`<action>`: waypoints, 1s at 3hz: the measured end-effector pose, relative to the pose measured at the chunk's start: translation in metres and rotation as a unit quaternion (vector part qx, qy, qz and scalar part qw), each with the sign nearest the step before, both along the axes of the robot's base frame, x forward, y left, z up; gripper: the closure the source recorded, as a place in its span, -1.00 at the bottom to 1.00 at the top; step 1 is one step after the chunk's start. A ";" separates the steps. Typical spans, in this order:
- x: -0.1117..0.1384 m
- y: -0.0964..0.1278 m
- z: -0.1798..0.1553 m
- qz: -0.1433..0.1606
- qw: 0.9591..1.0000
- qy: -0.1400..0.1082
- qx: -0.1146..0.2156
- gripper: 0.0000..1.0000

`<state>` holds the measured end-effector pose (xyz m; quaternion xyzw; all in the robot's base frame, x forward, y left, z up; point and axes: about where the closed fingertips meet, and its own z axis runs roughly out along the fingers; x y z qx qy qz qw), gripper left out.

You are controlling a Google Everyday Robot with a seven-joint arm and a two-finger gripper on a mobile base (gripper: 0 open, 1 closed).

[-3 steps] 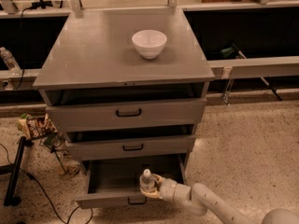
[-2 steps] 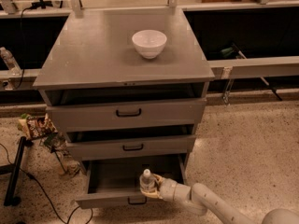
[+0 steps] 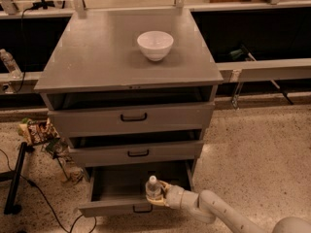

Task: Place blue plastic bottle into bottom drawer

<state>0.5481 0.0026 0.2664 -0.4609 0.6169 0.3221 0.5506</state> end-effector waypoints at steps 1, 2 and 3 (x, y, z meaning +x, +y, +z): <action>0.006 0.004 0.006 0.003 1.000 -0.008 0.000 1.00; 0.031 0.003 0.046 0.009 0.998 -0.056 -0.001 1.00; 0.052 0.003 0.097 0.022 0.993 -0.114 -0.007 1.00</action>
Offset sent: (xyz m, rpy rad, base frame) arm 0.0779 -0.0035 0.1217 -0.0129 -0.2964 0.0319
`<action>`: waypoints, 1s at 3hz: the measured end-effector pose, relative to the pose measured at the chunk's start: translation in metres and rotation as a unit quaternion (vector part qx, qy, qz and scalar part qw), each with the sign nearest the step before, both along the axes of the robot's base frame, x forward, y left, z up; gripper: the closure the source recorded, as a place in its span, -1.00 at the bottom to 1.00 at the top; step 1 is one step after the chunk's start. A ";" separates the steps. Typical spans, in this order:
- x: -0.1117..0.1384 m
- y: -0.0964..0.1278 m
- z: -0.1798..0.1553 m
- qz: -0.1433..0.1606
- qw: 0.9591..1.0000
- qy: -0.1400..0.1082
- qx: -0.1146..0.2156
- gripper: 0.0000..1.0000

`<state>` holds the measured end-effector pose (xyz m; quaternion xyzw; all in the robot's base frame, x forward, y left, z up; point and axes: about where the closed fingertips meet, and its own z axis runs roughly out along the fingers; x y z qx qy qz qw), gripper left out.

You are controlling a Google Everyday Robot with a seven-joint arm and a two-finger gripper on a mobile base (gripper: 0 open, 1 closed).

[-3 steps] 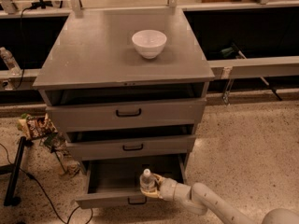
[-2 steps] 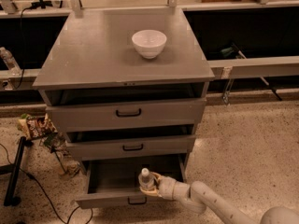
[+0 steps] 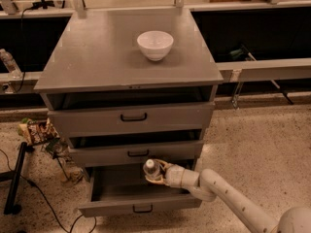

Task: Place blue plastic bottle into bottom drawer

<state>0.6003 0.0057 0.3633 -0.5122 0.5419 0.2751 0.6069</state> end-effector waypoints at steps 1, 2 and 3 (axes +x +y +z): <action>0.012 -0.002 0.037 0.010 0.999 -0.038 0.000 1.00; 0.020 -0.004 0.019 0.013 1.000 -0.006 0.015 1.00; 0.012 -0.009 -0.024 -0.001 0.998 0.055 0.033 1.00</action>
Offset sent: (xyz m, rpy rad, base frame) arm 0.0310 -0.0128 -0.0025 0.0607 0.0623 0.0219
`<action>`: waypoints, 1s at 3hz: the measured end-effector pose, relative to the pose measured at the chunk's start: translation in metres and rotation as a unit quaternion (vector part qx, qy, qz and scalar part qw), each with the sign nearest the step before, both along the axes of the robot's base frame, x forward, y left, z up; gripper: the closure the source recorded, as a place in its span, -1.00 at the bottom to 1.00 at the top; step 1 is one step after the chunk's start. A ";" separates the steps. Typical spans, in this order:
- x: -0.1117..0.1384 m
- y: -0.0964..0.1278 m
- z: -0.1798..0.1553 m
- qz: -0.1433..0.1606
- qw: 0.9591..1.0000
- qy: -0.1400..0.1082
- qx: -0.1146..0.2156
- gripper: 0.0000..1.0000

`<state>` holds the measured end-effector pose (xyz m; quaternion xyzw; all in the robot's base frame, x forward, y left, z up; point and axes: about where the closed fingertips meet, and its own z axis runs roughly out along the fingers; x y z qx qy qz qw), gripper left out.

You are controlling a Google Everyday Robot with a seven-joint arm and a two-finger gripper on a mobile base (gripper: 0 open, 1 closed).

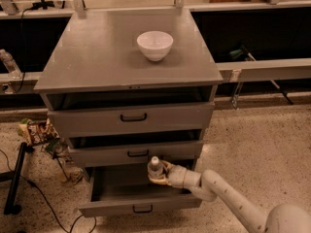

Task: Place blue plastic bottle into bottom drawer

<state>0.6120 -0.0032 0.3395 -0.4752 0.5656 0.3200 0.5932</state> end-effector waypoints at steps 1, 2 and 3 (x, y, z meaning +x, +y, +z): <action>-0.004 -0.003 -0.053 -0.011 0.998 0.060 0.001 1.00; 0.009 0.001 -0.087 -0.013 0.999 0.050 -0.012 0.50; 0.021 0.002 -0.095 -0.015 0.999 0.016 -0.034 -0.15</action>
Offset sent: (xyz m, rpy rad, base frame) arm 0.0231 -0.0037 -0.1169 -0.0499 0.0824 -0.0426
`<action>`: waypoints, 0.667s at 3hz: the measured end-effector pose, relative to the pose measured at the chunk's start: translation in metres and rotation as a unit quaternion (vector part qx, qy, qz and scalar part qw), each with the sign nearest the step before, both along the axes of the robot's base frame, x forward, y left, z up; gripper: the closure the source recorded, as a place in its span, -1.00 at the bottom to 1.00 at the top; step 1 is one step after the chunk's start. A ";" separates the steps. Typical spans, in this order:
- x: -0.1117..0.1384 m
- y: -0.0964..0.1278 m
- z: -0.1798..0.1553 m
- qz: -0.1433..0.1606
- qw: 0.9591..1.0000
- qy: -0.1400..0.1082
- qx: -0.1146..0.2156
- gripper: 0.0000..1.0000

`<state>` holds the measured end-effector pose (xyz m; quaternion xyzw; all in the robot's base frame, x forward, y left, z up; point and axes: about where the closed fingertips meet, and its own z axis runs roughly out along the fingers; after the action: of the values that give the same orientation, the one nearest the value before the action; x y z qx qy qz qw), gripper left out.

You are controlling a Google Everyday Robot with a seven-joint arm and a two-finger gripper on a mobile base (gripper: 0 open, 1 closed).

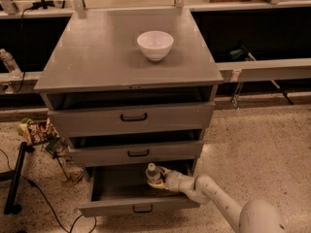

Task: Place blue plastic bottle into bottom drawer

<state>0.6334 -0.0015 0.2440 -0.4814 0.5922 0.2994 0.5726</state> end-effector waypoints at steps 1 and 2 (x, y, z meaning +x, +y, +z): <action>0.001 -0.004 0.002 0.002 1.000 -0.012 -0.009 -0.61; -0.009 -0.011 0.006 0.011 1.000 -0.007 -0.013 -0.99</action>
Offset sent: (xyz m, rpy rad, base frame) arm -0.0215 -0.0269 0.0105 -0.0383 0.0050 0.0401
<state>0.6248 -0.0128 0.2497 -0.4971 0.5869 0.2947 0.5670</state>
